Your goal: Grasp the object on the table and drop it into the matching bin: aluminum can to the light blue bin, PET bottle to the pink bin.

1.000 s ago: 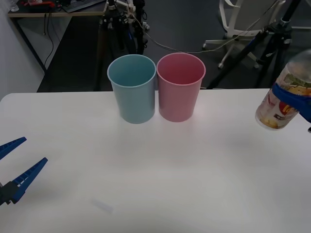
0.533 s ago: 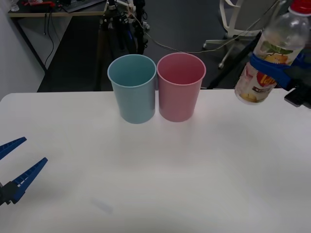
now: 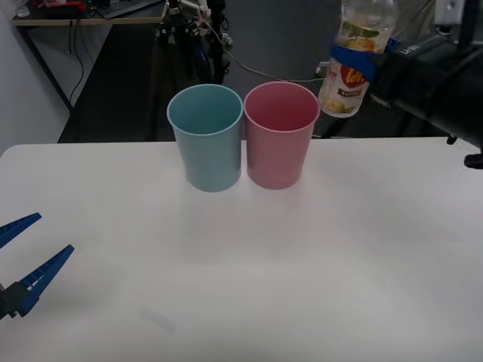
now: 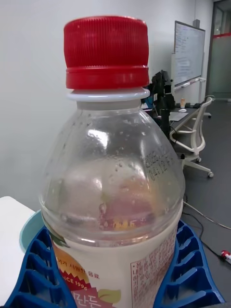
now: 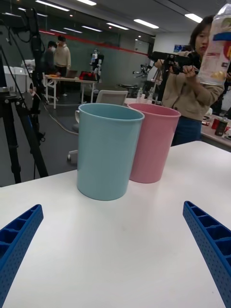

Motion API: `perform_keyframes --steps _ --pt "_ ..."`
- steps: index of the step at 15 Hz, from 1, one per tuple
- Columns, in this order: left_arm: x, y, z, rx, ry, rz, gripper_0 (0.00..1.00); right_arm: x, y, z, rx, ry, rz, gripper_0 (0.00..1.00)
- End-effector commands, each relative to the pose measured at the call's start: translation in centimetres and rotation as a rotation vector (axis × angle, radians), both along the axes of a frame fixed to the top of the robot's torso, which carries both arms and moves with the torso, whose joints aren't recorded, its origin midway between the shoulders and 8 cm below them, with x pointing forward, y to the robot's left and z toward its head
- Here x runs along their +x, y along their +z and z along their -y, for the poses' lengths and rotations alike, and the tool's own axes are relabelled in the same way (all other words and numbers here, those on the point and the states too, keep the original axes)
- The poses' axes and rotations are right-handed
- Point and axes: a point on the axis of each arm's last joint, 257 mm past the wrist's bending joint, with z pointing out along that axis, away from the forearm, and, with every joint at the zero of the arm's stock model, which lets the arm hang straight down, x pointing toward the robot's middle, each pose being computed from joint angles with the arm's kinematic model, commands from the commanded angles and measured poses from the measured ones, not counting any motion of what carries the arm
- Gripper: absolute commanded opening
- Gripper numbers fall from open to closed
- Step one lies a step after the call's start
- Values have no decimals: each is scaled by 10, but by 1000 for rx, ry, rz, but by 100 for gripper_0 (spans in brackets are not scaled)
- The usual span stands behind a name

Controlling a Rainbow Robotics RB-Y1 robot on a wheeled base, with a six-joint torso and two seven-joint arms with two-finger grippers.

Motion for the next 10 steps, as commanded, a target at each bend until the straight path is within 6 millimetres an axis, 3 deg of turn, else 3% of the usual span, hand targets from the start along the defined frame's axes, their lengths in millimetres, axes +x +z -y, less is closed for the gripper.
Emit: perform_keyframes --steps 1,4,10 --pt "0 0 0 0 0 0 100 33 -2 -17 -15 -3 -6 0" --pt "0 0 0 0 0 0 100 62 -13 -37 -8 -6 -30 0" --pt "0 0 0 0 0 0 100 91 -29 -69 -6 -16 -20 0"
